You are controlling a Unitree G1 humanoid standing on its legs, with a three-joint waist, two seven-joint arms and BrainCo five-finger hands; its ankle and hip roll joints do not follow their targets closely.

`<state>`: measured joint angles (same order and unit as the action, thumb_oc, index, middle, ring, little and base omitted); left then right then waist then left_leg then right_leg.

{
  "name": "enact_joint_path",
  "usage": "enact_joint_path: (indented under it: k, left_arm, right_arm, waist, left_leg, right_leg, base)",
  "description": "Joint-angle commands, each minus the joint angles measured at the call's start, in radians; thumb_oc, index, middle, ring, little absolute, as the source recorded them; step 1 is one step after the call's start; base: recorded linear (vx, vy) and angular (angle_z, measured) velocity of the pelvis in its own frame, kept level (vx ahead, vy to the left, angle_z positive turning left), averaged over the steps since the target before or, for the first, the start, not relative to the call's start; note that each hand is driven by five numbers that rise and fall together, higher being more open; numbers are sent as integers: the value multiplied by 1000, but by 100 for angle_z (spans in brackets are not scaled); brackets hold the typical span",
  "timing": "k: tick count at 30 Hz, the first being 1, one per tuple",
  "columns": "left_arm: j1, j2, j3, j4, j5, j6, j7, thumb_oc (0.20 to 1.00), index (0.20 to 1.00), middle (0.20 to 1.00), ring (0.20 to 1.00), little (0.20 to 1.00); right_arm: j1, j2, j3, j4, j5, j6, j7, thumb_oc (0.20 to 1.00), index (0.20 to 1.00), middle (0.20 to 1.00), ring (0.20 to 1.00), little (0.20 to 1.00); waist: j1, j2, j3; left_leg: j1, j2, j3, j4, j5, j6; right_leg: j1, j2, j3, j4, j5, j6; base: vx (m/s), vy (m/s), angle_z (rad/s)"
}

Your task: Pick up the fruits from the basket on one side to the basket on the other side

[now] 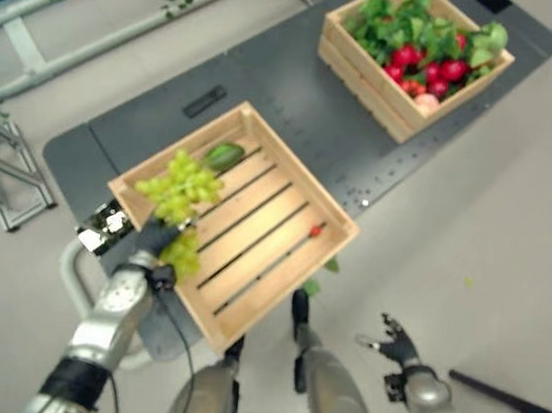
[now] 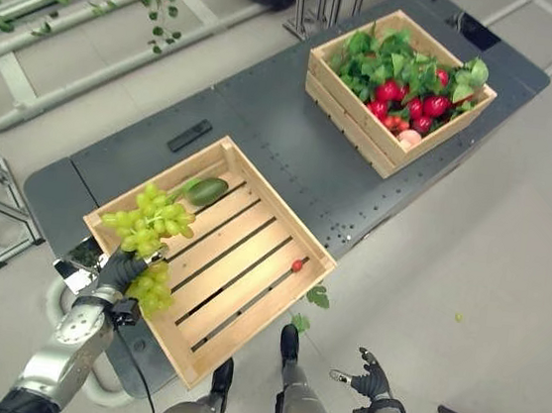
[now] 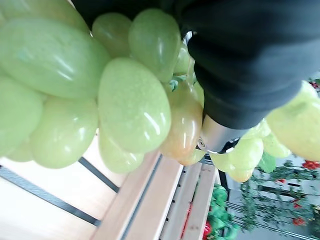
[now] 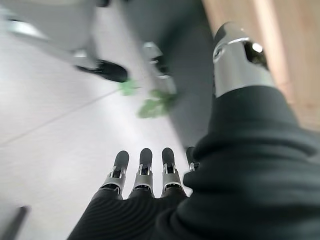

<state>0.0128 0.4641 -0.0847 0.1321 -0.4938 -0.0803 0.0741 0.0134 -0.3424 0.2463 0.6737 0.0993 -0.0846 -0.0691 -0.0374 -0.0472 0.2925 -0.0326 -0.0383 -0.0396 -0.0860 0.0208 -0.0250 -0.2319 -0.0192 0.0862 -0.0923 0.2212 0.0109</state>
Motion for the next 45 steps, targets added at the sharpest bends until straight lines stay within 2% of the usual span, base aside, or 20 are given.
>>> enact_joint_path:
  k: [1,11,20,30,31,32,34,35,36,37,38,45]
  left_arm:
    - [-3,44,37,-95,-26,-61,-44,200,200,200,200,200]
    - [15,24,48,-170,-2,-51,-80,200,200,200,200,200]
    - [-6,-20,2,-171,42,-24,-95,200,200,200,200,200]
    - [-97,-49,-91,-175,30,-8,-105,200,200,200,200,200]
    - [-98,-49,-90,-175,30,-8,-105,200,200,200,200,200]
    - [-112,-49,-103,-180,24,-6,-109,200,200,200,200,200]
    - [-138,-49,-125,-179,18,-6,-107,200,200,200,200,200]
    - [-170,-56,-154,-169,7,-4,-101,200,200,200,200,200]
    - [-173,-56,-154,-167,7,-5,-101,200,200,200,200,200]
    - [-205,-68,-188,-152,-10,-5,-93,200,200,200,200,200]
    - [-208,-68,-188,-150,-10,-6,-93,200,200,200,200,200]
    - [-344,-103,-301,-106,-51,-8,-70,200,200,200,200,200]
  right_arm:
    - [23,-58,-1,-116,19,-39,49,1000,1000,1000,1000,1000]
    - [20,-108,-35,-417,65,-43,133,1000,1000,1000,1000,1000]
    - [-29,-107,-40,-556,91,-7,164,1000,1000,1000,1000,1000]
    - [-163,-82,29,-529,54,-2,146,1000,1000,1000,1000,1000]
    - [-165,-82,29,-528,54,-2,146,1000,1000,1000,1000,1000]
    - [-179,-79,39,-527,44,0,144,1000,1000,1000,1000,1000]
    - [-204,-69,59,-515,53,1,143,1000,1000,1000,1000,1000]
    - [-231,-53,90,-500,61,5,144,1000,1000,1000,1000,1000]
    - [-234,-53,90,-499,62,4,144,1000,1000,1000,1000,1000]
    - [-261,-33,117,-475,83,8,141,1000,1000,1000,1000,1000]
    - [-264,-33,117,-473,84,7,141,1000,1000,1000,1000,1000]
    - [-422,30,220,-404,157,12,129,1000,1000,1000,1000,1000]
  waist:
    - [-2,15,-110]
    - [5,15,-199]
    - [14,7,-255]
    - [20,2,-297]
    - [19,0,-295]
    - [19,1,-303]
    - [19,-1,-306]
    - [20,2,-314]
    - [20,0,-311]
    - [19,1,-317]
    - [19,-1,-314]
    - [23,-4,-324]
  left_leg:
    - [-81,-24,-77,-1,-4,-2]
    - [-28,-13,-84,-1,-35,-1]
    - [19,-7,-91,-1,-65,3]
    - [63,-2,-93,-1,-90,8]
    - [56,-5,-92,-1,-77,7]
    - [64,-2,-94,-1,-91,9]
    - [63,-2,-94,-1,-80,7]
    - [75,1,-95,-1,-96,8]
    - [70,-1,-94,-1,-84,7]
    - [80,1,-96,-1,-100,8]
    - [74,-1,-95,-1,-88,7]
    - [88,5,-102,-1,-101,7]
  right_leg:
    - [73,21,-38,5,-177,88]
    - [131,19,-50,5,-209,89]
    - [178,20,-60,5,-234,86]
    - [222,23,-64,5,-252,83]
    - [215,21,-64,5,-241,84]
    - [223,23,-65,5,-253,83]
    - [221,21,-67,5,-244,83]
    - [234,24,-66,5,-258,81]
    - [229,22,-66,5,-248,81]
    - [239,23,-66,5,-259,80]
    - [234,21,-66,5,-249,80]
    - [248,24,-70,5,-262,77]
  base:
    - [90,-16,6]
    - [80,-9,3]
    - [72,-11,1]
    - [55,-7,1]
    - [0,0,0]
    - [0,0,0]
    - [38,-4,2]
    - [0,0,0]
    - [75,-6,2]
    - [0,0,0]
    - [0,0,0]
    - [8,-1,0]
